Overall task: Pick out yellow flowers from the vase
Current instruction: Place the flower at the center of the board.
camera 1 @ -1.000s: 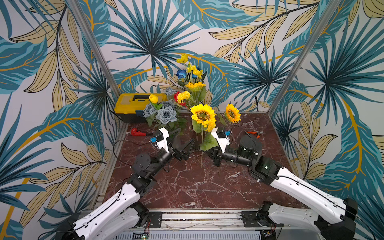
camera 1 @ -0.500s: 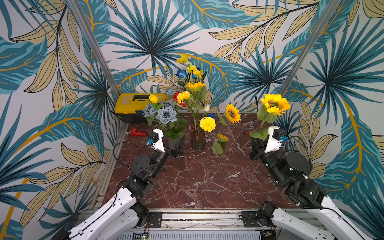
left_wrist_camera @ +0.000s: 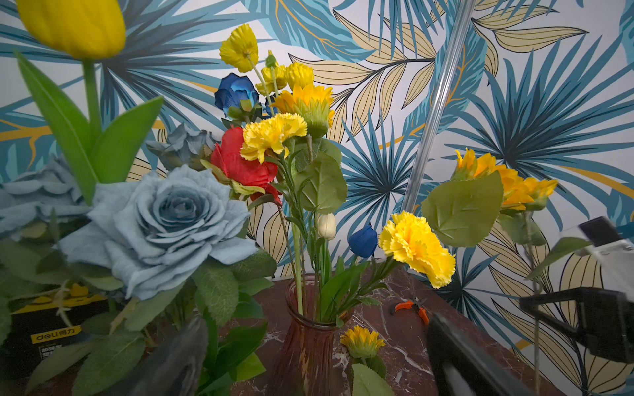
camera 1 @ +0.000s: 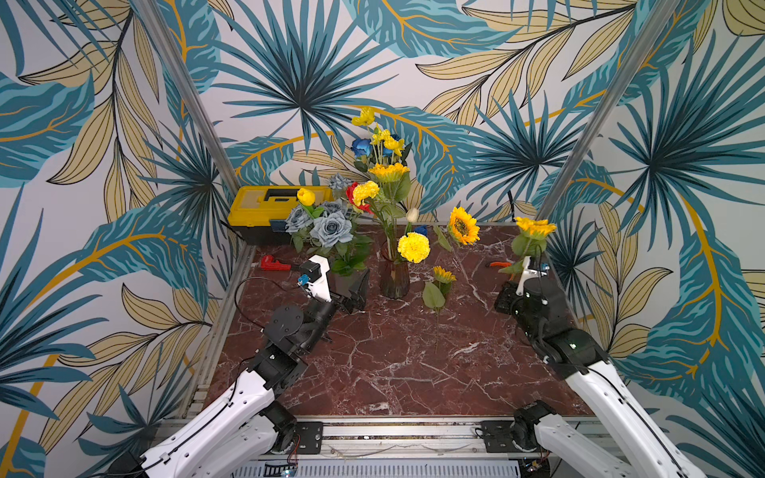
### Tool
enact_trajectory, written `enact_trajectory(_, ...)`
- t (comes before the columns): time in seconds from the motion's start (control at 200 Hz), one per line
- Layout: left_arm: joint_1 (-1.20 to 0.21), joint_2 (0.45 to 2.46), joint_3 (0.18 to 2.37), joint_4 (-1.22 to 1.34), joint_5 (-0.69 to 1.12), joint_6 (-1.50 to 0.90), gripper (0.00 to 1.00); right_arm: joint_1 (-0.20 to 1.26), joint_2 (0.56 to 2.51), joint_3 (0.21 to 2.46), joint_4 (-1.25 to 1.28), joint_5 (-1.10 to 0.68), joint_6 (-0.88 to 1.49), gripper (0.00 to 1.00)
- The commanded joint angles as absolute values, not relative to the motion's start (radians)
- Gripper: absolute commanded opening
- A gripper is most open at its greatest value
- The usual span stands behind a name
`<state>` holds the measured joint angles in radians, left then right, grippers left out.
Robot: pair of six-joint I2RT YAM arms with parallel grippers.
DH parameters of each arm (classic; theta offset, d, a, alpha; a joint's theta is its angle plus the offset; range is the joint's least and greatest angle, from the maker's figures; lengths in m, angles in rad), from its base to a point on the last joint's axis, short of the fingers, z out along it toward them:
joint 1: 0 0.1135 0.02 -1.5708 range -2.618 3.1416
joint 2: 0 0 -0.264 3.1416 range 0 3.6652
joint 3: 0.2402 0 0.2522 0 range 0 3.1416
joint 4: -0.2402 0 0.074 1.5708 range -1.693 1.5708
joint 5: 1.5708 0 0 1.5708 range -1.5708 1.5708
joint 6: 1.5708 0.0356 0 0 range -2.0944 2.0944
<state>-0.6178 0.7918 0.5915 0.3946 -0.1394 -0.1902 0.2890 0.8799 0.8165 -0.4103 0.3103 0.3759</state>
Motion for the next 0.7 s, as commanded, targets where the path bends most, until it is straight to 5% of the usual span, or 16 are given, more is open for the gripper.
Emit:
enact_trajectory(0.0, -0.611, 0.782, 0.616, 0.374, -0.126, -0.182, 0.99, 0.242, 1.002, 0.781, -0.348, 0.007, 0.452, 0.00)
enact_trajectory(0.285, -0.609, 0.785, 0.616, 0.359, -0.153, -0.177, 0.99, 0.238, 1.419, 0.866, -0.344, -0.296, 0.450, 0.00)
enact_trajectory(0.696, -0.608, 0.811, 0.635, 0.359, -0.119, -0.186, 0.99, 0.238, 1.598, 0.904, -0.374, -0.304, 0.466, 0.00)
